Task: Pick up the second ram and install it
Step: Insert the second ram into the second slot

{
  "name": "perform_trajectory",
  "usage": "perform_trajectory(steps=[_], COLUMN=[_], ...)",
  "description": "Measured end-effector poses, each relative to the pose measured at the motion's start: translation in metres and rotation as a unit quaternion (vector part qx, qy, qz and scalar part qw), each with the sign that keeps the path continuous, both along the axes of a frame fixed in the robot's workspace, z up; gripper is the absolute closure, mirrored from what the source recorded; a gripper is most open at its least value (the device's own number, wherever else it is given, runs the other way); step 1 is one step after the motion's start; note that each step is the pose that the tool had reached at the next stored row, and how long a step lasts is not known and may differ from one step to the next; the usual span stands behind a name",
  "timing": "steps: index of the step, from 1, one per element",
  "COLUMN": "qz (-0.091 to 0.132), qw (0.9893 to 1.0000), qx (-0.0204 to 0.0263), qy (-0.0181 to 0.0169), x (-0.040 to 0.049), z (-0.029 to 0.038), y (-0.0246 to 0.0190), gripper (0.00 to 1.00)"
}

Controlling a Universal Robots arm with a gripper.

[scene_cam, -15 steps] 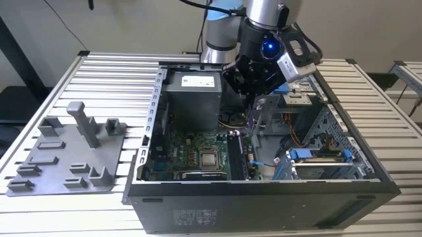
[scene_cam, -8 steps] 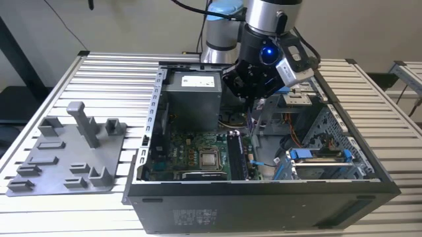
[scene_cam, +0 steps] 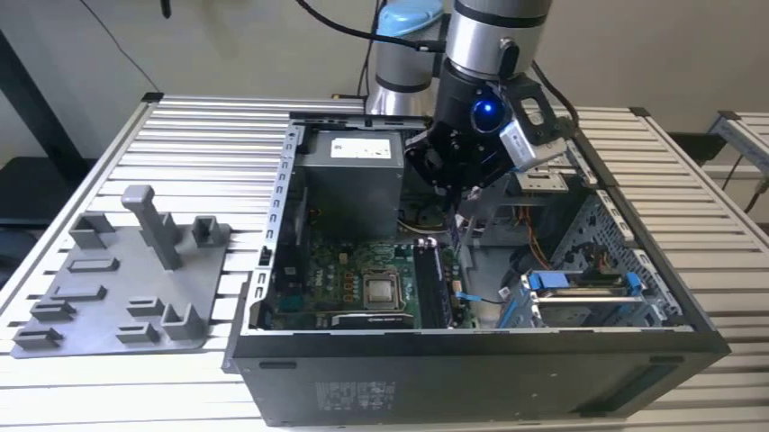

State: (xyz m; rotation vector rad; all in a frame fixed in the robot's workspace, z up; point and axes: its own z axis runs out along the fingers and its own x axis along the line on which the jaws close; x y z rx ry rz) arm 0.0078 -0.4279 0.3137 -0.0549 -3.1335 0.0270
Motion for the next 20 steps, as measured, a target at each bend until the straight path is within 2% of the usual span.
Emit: perform_trajectory(steps=[9, 20], qz=[0.000, 0.000], qw=[1.0000, 1.0000], qx=[-0.0007, -0.0008], qy=[0.0000, 0.0000], x=[0.0000, 0.0000], z=[-0.0150, -0.0264], y=[0.0000, 0.0000], gripper=[0.86, 0.86])
